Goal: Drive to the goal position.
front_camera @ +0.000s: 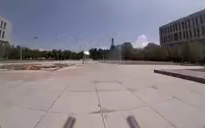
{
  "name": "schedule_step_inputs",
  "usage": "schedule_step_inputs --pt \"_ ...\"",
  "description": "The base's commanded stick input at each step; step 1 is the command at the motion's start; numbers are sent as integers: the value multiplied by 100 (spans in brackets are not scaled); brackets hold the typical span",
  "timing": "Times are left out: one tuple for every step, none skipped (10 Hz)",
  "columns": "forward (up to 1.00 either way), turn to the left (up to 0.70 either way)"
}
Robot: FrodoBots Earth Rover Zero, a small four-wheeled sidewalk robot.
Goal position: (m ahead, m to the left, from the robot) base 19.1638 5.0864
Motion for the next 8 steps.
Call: schedule_step_inputs --pt "0 0" --pt "0 0" --pt "0 0" --pt "0 22" --pt "0 45" --pt "0 45" --pt "0 45" --pt "76 31"
